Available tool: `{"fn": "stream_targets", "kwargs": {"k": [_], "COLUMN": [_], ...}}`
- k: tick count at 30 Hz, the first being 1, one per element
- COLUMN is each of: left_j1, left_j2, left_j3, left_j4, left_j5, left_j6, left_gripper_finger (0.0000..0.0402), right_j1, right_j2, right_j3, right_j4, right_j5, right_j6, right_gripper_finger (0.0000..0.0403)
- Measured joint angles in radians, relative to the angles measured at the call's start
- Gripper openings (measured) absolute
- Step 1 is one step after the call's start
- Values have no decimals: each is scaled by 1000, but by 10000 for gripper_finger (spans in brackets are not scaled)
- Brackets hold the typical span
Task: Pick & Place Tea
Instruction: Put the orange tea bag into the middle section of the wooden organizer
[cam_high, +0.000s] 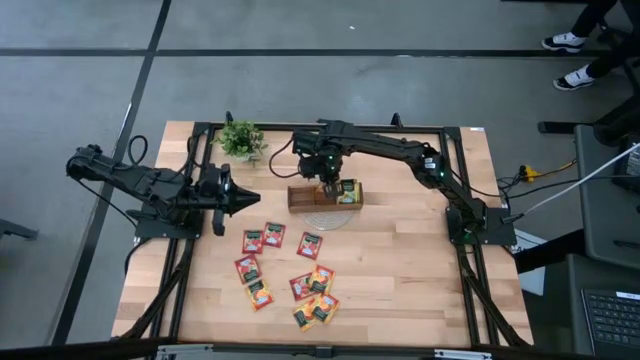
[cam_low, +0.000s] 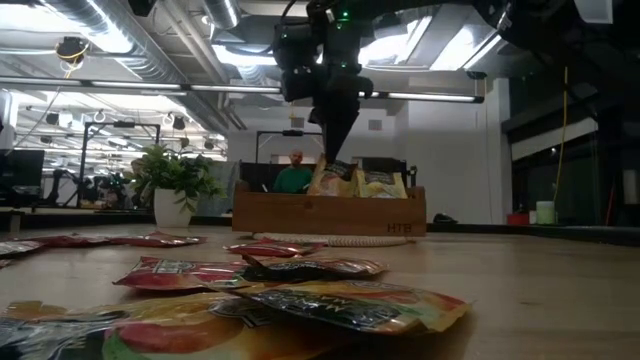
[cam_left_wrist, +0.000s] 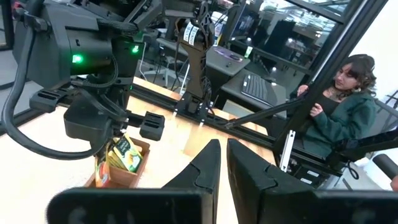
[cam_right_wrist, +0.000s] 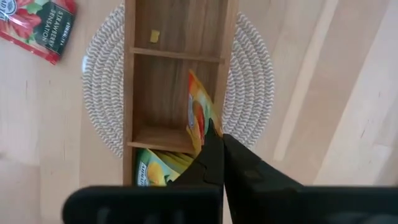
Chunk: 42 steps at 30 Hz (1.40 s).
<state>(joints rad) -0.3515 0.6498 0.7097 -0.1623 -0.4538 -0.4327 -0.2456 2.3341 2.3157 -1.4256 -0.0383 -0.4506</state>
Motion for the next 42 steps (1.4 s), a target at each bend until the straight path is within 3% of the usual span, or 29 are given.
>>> {"fn": "stream_targets", "kwargs": {"k": [11,16,20,25,38,42], "left_j1": [0,0,0,0,0,0], "left_j2": [0,0,0,0,0,0], "left_j3": [0,0,0,0,0,0], "left_j4": [0,0,0,0,0,0], "left_j5": [1,1,2,1,2,10], "left_j6": [-17,-17,-2,1,1,0], "left_gripper_finger": [24,21,24,26,28,28], "right_j1": [0,0,15,83,324,393], "right_j2": [0,0,-4,-5,-5,-5], "right_j3": [0,0,0,0,0,0], "right_j4": [49,36,12,-2,7,20], "right_j5": [-15,-54,-181,-203,-153,-47], "right_j6": [8,106,172,261,515,640], "right_gripper_finger": [122,153,158,153,152,152]}}
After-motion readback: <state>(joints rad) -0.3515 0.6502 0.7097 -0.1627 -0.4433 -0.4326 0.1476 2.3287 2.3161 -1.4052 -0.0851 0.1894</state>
